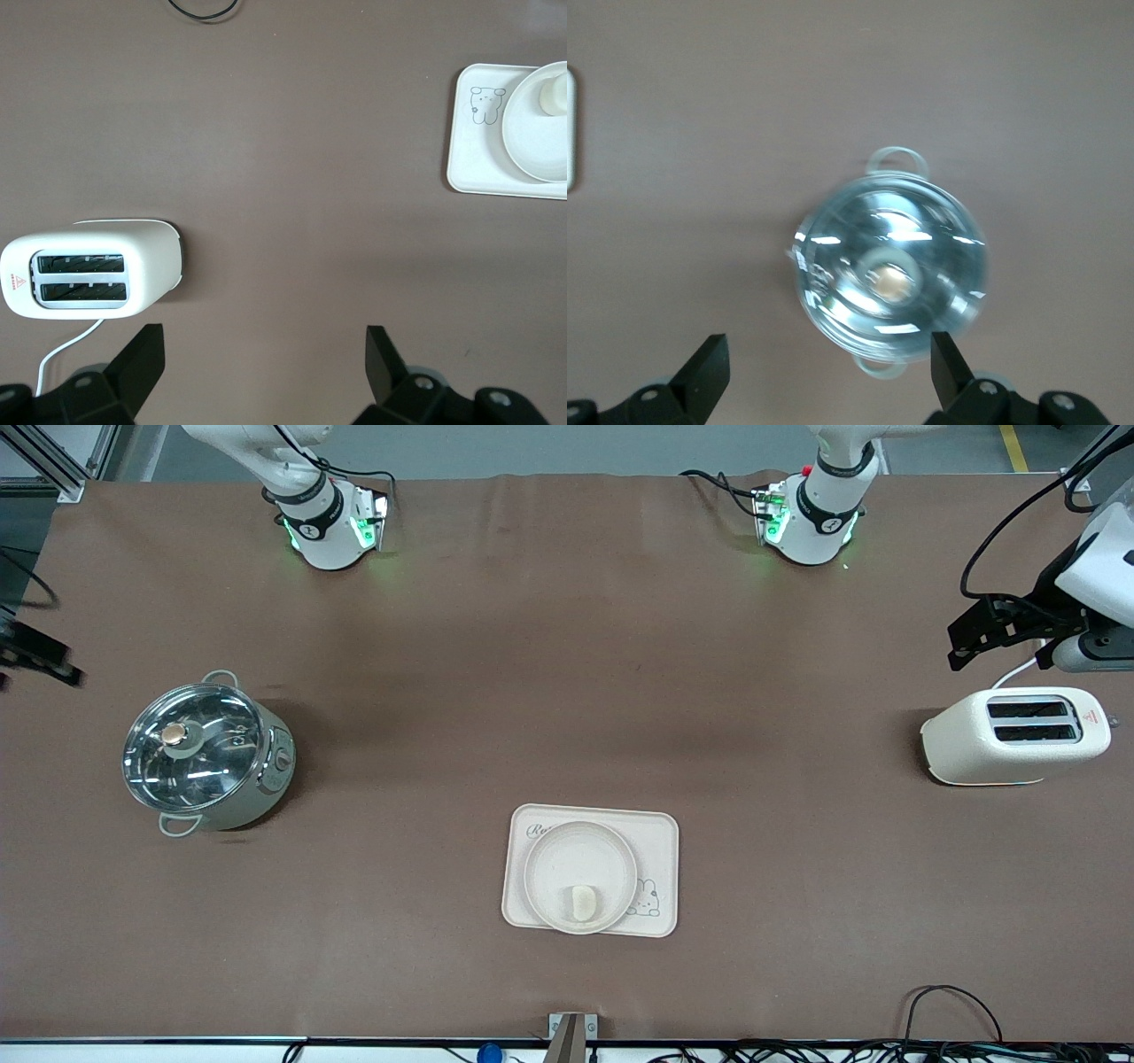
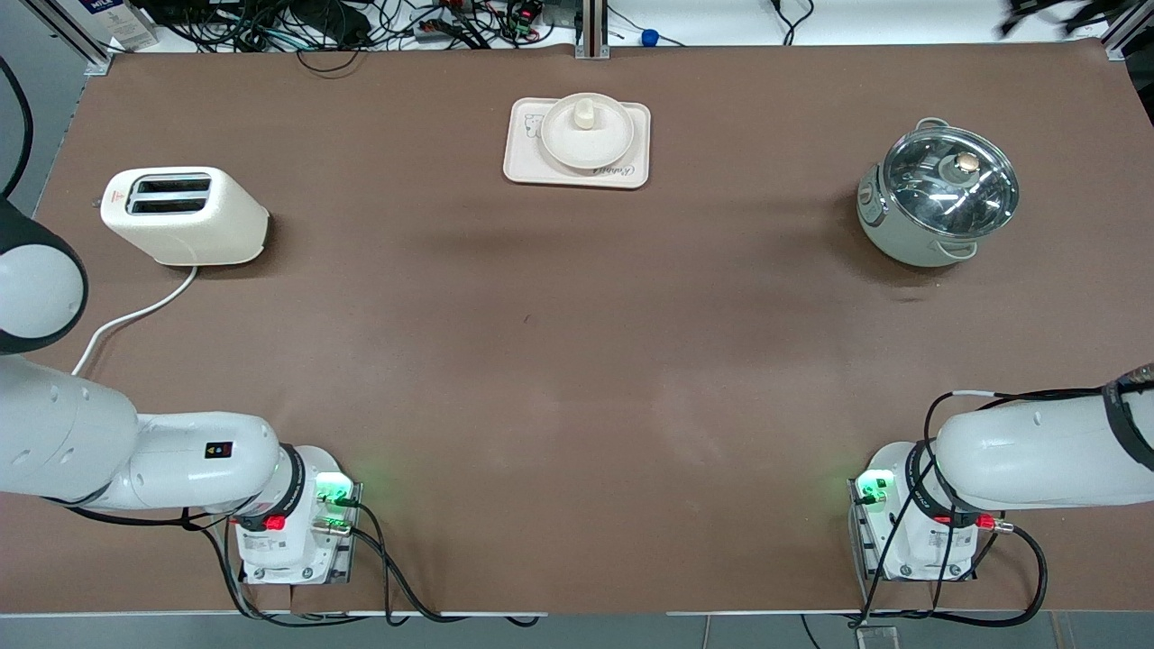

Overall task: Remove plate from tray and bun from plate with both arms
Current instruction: 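Reach the right gripper toward the white plate on the tray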

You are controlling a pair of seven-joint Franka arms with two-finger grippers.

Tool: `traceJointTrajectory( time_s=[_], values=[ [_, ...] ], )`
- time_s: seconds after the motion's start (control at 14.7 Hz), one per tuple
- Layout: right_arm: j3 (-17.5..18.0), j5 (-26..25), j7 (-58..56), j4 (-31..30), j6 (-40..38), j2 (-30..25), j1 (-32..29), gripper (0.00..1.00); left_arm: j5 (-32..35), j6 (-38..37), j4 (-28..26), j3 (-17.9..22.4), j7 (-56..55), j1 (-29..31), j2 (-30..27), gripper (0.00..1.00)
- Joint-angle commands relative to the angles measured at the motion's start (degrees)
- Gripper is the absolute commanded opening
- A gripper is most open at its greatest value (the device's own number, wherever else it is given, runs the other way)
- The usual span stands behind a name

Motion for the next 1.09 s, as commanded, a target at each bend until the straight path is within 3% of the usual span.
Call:
traceJointTrajectory(
  time_s=[0.0,0.14,0.34,0.68,1.02],
  values=[
    [0.0,1.7,10.4,-0.9,7.7,5.8,9.2,1.0,0.3,-0.3,1.0,0.1,1.1,0.3,0.5,1.0],
    [0.0,4.5,14.0,-0.1,13.9,10.2,14.3,1.0,0.5,-0.3,1.0,0.1,1.0,0.3,0.5,1.0],
    [0.0,14.3,19.7,2.9,23.1,19.0,20.1,1.0,0.4,-0.3,0.9,-0.1,0.7,0.0,0.5,1.0],
    [1.1,24.5,30.7,16.8,29.4,36.0,24.3,1.0,0.3,-0.3,0.9,-0.2,1.0,0.1,0.5,1.0],
    [1.3,25.0,39.3,22.5,43.0,46.7,29.8,1.0,0.1,-0.3,0.9,-0.2,1.1,0.2,0.5,1.0]
  ],
)
